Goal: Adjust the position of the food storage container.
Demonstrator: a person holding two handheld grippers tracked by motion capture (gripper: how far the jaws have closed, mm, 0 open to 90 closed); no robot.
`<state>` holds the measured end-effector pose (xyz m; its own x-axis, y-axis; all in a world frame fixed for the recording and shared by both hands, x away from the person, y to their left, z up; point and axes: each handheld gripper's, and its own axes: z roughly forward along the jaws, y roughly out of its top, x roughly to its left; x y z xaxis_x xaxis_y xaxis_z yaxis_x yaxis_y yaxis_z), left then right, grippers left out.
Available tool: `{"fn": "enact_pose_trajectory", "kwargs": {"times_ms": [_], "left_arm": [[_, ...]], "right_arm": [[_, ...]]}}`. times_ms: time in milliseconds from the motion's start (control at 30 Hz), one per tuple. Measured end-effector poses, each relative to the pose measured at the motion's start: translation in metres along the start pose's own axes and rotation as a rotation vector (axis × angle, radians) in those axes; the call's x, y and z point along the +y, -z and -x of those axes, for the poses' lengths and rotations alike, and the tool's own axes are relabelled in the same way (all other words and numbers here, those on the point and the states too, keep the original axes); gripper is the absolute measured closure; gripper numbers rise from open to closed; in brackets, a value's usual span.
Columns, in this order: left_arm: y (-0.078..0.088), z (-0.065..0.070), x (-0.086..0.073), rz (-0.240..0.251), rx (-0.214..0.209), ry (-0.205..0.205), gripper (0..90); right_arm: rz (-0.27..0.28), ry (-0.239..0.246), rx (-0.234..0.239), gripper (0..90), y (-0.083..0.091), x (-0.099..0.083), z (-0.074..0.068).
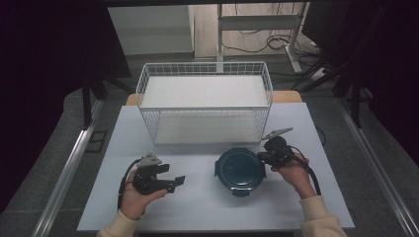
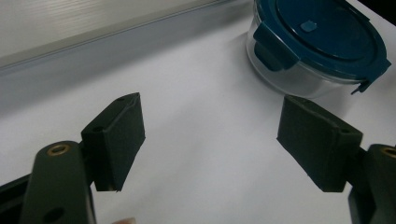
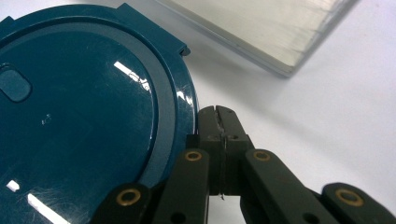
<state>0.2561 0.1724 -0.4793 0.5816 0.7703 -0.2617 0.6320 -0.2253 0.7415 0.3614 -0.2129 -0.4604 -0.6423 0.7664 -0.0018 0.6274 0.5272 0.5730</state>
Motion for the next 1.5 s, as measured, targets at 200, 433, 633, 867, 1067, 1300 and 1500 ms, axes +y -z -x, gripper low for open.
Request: {"fn": "enact_pose_trajectory", "kwargs": {"times_ms": [200, 433, 633, 867, 1067, 1300, 1500], "left_arm": [[0.001, 0.0, 0.0, 0.003, 0.002, 0.0, 22.9], [0.001, -0.001, 0.0, 0.002, 0.004, 0.001, 22.9], [0.002, -0.001, 0.0, 0.003, 0.006, 0.0, 22.9], [0.003, -0.002, 0.001, 0.007, 0.007, 0.005, 22.9], [0.003, -0.002, 0.001, 0.007, 0.007, 0.005, 23.0], [0.002, -0.003, 0.0, 0.004, 0.008, 0.003, 23.0], [0.003, -0.003, 0.0, 0.011, 0.012, 0.005, 23.2]], "right_arm": [[0.001, 0.014, 0.017, 90.0, -0.003, 0.002, -0.009], [0.007, 0.041, 0.044, 90.0, -0.007, 0.006, -0.022], [0.013, 0.052, 0.049, 90.0, -0.008, 0.007, -0.028], [0.012, 0.057, 0.077, 90.0, -0.01, 0.008, -0.036], [0.008, 0.065, 0.111, 90.0, -0.012, 0.01, -0.046], [0.003, 0.076, 0.144, 90.0, -0.015, 0.011, -0.055], [0.009, 0.089, 0.15, 89.9, -0.015, 0.011, -0.055]]}}
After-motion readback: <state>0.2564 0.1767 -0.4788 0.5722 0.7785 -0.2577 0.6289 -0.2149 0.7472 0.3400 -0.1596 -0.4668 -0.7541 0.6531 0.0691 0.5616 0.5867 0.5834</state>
